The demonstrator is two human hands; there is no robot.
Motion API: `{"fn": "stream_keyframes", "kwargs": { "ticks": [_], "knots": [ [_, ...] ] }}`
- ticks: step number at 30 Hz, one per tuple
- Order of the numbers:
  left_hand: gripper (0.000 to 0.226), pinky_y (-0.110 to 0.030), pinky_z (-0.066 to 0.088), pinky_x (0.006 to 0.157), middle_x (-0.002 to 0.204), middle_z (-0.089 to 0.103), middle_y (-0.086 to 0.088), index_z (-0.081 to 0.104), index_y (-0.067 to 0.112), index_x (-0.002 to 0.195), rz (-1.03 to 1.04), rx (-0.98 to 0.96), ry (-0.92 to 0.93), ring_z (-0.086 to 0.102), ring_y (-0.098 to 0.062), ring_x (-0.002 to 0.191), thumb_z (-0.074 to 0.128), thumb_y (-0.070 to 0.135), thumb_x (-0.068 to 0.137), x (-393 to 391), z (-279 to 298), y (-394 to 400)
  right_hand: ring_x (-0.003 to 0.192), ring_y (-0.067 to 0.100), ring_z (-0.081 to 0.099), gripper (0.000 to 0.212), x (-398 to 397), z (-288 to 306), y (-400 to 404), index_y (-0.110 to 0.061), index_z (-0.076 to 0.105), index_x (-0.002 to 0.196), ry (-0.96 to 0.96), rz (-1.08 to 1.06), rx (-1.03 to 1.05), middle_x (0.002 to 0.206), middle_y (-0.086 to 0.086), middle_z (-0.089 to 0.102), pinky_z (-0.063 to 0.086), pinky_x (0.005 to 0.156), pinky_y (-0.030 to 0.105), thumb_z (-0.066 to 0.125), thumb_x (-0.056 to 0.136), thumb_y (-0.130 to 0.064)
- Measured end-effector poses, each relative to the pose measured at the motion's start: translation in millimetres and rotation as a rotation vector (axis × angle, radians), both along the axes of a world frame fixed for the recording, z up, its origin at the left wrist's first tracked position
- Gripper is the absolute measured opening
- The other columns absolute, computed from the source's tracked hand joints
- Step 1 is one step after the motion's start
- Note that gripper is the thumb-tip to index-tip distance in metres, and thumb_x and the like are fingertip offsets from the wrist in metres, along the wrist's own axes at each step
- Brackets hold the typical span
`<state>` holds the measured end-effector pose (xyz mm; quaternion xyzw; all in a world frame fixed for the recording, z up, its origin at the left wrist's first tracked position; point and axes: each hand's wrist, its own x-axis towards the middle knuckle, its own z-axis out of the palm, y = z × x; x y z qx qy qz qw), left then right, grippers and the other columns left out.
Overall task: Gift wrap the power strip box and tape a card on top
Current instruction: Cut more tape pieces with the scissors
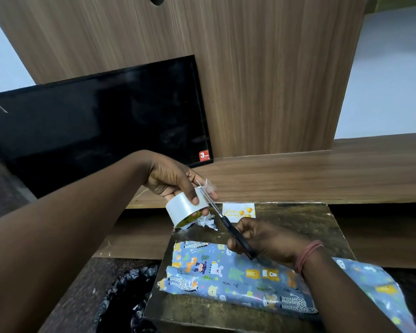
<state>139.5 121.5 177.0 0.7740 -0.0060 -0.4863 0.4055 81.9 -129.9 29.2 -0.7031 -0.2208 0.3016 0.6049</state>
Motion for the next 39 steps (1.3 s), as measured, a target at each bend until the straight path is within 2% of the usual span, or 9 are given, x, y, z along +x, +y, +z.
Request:
{"fn": "stream_keyframes", "kwargs": {
  "ticks": [3,6,14,18,23,25,28,31,39],
  "knots": [
    [0.050,-0.040,0.063,0.082,0.134,0.065,-0.020,0.061,0.013,0.139,-0.030,0.019,-0.005,0.068,-0.032,0.118,0.061,-0.008,0.094,-1.0,1.5,-6.4,0.073,0.023,0.042,0.076,-1.3,4.5,2.2,-0.014,0.056,0.090,-0.024,-0.001,-0.006,0.079,0.016,0.055,0.033,0.060,0.032,0.088,0.051,-0.070],
    [0.048,-0.042,0.063,0.082,0.134,0.064,-0.023,0.061,0.011,0.137,-0.047,0.038,0.001,0.068,-0.033,0.116,0.061,-0.009,0.093,-2.6,1.7,-13.1,0.062,0.013,0.047,0.063,-1.4,6.8,1.3,-0.010,0.055,0.099,-0.011,-0.024,0.012,0.072,0.004,0.059,0.037,0.058,0.027,0.090,0.065,-0.050],
    [0.049,-0.043,0.062,0.087,0.137,0.062,-0.023,0.061,0.011,0.138,-0.061,0.037,0.028,0.065,-0.036,0.120,0.065,-0.004,0.092,3.7,-1.9,-10.8,0.053,0.013,0.048,0.051,2.7,2.4,0.7,-0.009,0.058,0.092,0.018,-0.037,-0.015,0.062,0.002,0.059,0.038,0.054,0.029,0.084,0.065,-0.043],
    [0.098,-0.050,0.044,0.108,0.152,0.044,-0.029,0.047,0.006,0.149,-0.048,0.150,-0.074,0.043,-0.045,0.141,0.095,0.033,0.068,15.5,-12.3,4.6,0.054,0.015,0.048,0.071,5.2,-2.1,-0.4,-0.005,0.061,0.098,-0.021,-0.054,-0.051,0.064,0.004,0.061,0.039,0.054,0.031,0.086,0.052,-0.055],
    [0.108,-0.030,0.058,0.085,0.144,0.054,-0.021,0.043,0.006,0.151,-0.014,0.103,-0.096,0.053,-0.029,0.124,0.097,0.036,0.063,13.3,-13.1,4.7,0.051,0.009,0.051,0.057,6.8,-3.3,-1.4,-0.009,0.060,0.091,-0.028,-0.032,-0.050,0.064,0.000,0.065,0.040,0.053,0.028,0.092,0.064,-0.047],
    [0.098,-0.029,0.060,0.083,0.132,0.060,-0.016,0.047,0.006,0.149,-0.033,0.060,-0.047,0.060,-0.026,0.117,0.095,0.031,0.067,11.3,-10.4,0.9,0.048,0.009,0.049,0.054,7.0,-3.4,-1.1,-0.006,0.061,0.093,-0.028,-0.037,-0.053,0.061,0.001,0.063,0.038,0.050,0.026,0.089,0.065,-0.043],
    [0.053,-0.041,0.062,0.089,0.129,0.067,-0.020,0.058,0.012,0.142,-0.042,0.013,0.034,0.066,-0.033,0.118,0.069,0.000,0.092,5.0,-5.7,-6.1,0.045,0.011,0.045,0.055,7.4,-3.3,-1.7,0.002,0.064,0.093,-0.030,-0.036,-0.077,0.056,0.001,0.059,0.038,0.046,0.025,0.085,0.066,-0.041],
    [0.048,-0.047,0.059,0.095,0.132,0.065,-0.023,0.062,0.014,0.138,-0.059,0.012,0.041,0.064,-0.036,0.122,0.060,-0.007,0.095,2.9,-5.0,-8.7,0.047,0.013,0.045,0.062,7.5,-3.9,-2.9,-0.003,0.064,0.088,-0.032,-0.030,-0.090,0.058,0.004,0.059,0.039,0.046,0.026,0.086,0.055,-0.050],
    [0.043,-0.034,0.064,0.076,0.123,0.068,-0.018,0.063,0.012,0.136,0.049,0.025,0.043,0.074,-0.023,0.095,0.059,0.036,0.100,0.6,-11.9,-13.5,0.050,0.016,0.047,0.077,7.9,-4.2,-4.1,-0.006,0.068,0.090,-0.060,-0.051,-0.143,0.060,0.005,0.062,0.039,0.050,0.028,0.085,0.045,-0.065]
  ]
}}
